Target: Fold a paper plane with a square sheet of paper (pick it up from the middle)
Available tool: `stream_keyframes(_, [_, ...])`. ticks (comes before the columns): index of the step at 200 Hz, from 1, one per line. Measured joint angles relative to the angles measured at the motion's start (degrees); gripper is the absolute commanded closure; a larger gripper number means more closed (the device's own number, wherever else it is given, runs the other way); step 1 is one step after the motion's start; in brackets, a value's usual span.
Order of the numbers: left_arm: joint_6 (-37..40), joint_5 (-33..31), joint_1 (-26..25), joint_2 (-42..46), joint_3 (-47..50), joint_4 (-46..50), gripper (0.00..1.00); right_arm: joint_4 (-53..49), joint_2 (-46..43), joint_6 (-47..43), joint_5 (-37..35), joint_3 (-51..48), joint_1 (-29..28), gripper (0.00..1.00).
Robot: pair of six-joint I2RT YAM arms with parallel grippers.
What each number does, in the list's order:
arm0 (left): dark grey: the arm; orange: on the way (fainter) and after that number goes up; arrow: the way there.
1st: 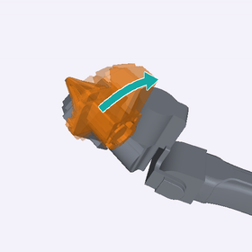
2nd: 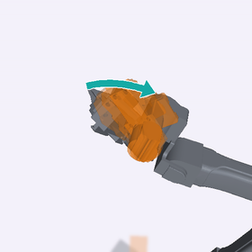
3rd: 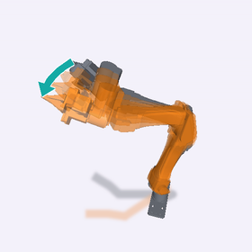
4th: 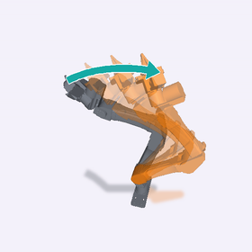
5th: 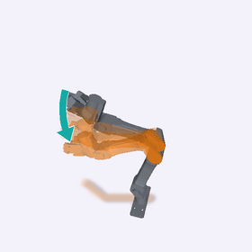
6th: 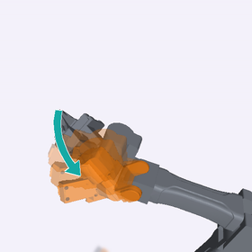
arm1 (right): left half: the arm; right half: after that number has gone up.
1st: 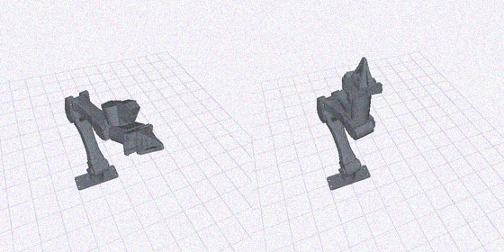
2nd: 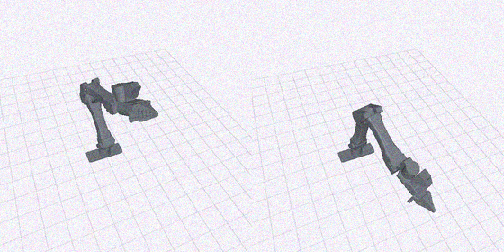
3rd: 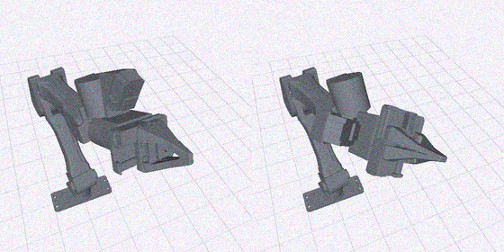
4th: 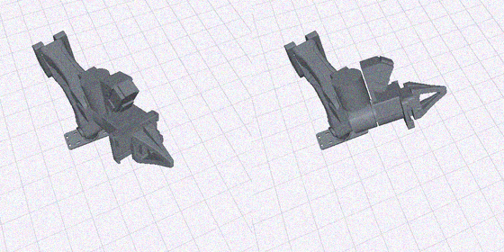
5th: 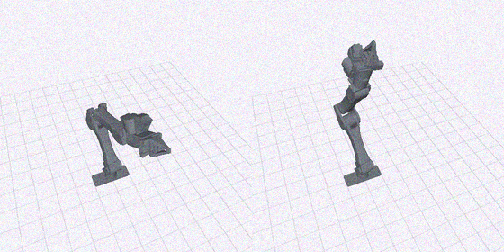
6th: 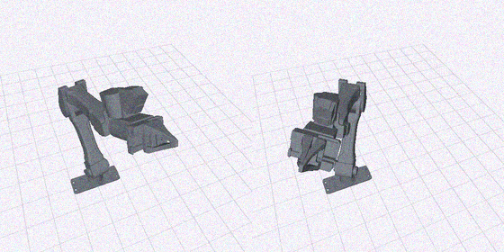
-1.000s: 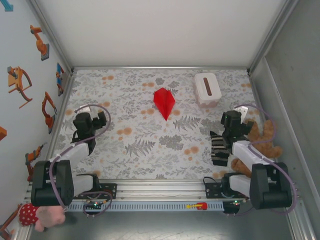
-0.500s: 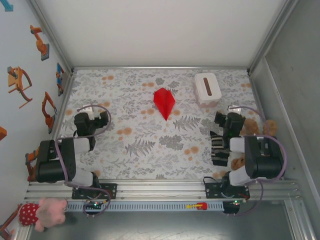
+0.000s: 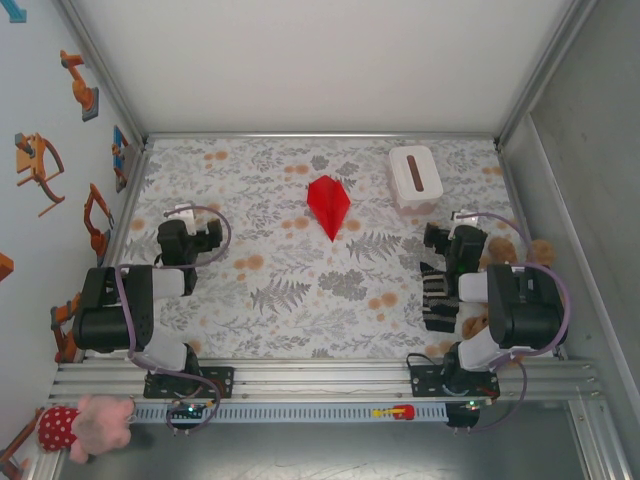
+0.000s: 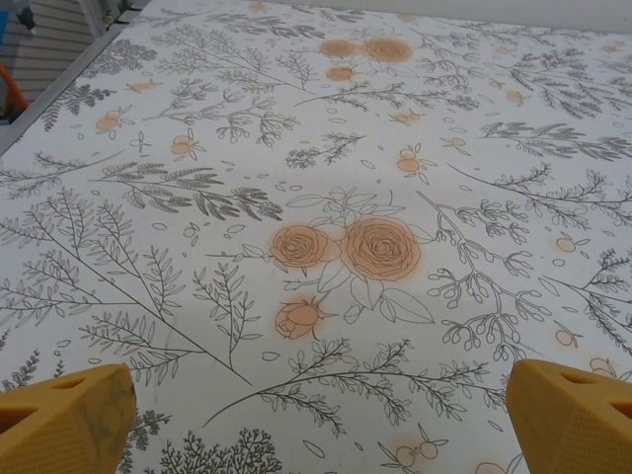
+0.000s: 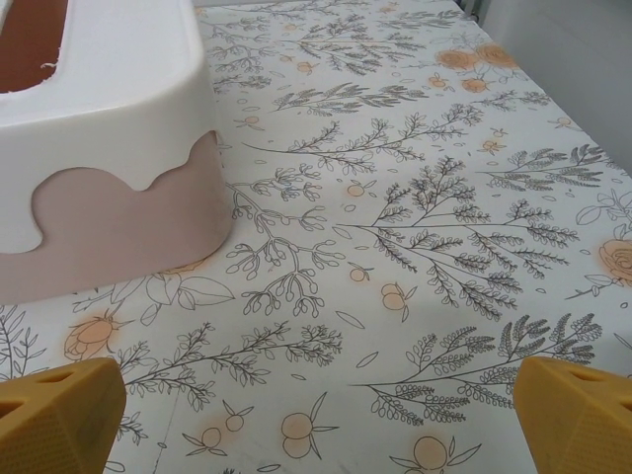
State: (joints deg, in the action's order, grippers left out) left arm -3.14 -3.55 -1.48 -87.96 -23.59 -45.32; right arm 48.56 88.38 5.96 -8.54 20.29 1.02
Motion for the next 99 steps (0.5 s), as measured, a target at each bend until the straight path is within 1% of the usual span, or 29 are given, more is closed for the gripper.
stream_keyframes(99, [0.22,-0.28,0.13,0.0,0.0,-0.15,0.04,0.0,0.02,0.0,0.04,0.0,0.0,0.01])
